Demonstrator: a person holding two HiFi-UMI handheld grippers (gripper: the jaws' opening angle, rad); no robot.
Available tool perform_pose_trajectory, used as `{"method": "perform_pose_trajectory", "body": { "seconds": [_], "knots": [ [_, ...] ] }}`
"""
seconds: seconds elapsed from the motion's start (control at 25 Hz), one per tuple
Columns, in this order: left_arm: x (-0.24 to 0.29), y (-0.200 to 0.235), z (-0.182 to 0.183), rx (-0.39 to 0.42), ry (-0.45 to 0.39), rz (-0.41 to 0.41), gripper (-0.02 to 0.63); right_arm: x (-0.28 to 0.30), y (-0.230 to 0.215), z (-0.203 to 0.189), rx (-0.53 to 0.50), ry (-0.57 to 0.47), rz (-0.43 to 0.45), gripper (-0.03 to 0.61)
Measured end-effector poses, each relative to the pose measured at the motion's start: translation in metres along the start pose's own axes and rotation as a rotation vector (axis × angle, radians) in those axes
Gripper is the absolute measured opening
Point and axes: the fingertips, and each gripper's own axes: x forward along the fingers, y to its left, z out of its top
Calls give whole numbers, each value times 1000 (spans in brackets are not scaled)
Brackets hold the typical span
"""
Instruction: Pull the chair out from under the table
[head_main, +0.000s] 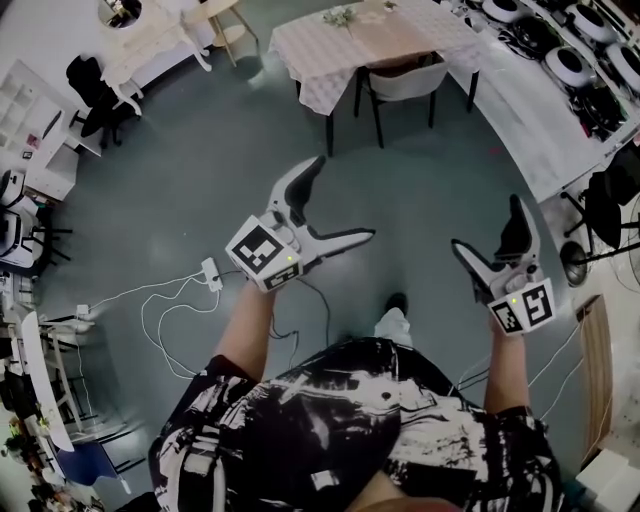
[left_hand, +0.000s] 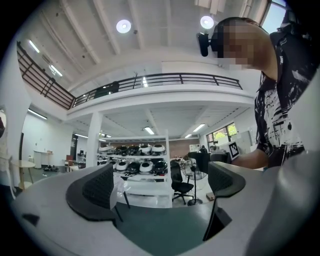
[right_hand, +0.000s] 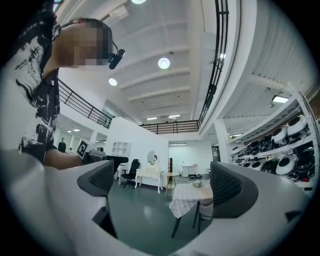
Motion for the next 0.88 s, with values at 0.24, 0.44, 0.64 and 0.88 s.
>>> {"method": "perform_pose_trajectory", "body": {
  "seconds": [0.24, 0.44, 0.64, 0.88],
  "knots": [
    [96, 43, 3, 20, -2, 31, 560, 32, -101, -7, 12, -11, 48, 574],
    [161, 66, -5, 12, 1, 44, 560, 53, -169, -11, 10, -15, 79, 574],
    [210, 87, -21, -4, 40, 28, 560, 61, -218, -24, 23, -11, 69, 574],
    [265, 126, -36, 0, 48, -11, 560, 81, -266, -47, 33, -3, 32, 572]
  ]
}}
